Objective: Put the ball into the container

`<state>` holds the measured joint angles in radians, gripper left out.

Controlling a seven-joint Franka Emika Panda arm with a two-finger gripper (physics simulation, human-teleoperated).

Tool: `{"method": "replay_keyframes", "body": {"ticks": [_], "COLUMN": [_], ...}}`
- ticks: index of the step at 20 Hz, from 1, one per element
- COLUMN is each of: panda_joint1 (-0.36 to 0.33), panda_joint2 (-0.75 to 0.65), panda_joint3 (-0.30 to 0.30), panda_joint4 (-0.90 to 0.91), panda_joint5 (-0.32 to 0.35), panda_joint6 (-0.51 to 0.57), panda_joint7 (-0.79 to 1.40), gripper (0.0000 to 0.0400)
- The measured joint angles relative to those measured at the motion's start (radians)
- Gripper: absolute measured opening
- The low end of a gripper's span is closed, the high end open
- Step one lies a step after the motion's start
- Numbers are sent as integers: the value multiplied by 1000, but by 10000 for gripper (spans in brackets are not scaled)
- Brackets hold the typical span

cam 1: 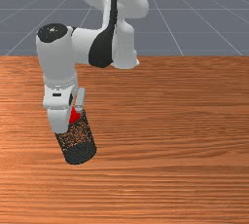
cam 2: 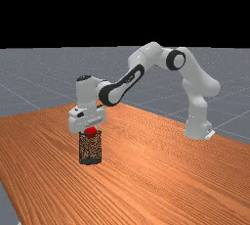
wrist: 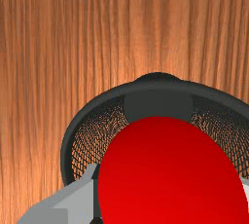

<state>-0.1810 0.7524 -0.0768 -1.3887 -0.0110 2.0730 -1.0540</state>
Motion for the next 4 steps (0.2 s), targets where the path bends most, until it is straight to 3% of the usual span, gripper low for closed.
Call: {"method": "replay_keyframes", "body": {"ticks": [2,4], "panda_joint1": [0,-5], "panda_joint2": [-7,-15], "panda_joint3": [2,8], "panda_joint4": [-31,-44], "panda_joint5": [2,11], "panda_joint6": [37,47], "panda_joint7": [2,-6], "gripper": [292,303]}}
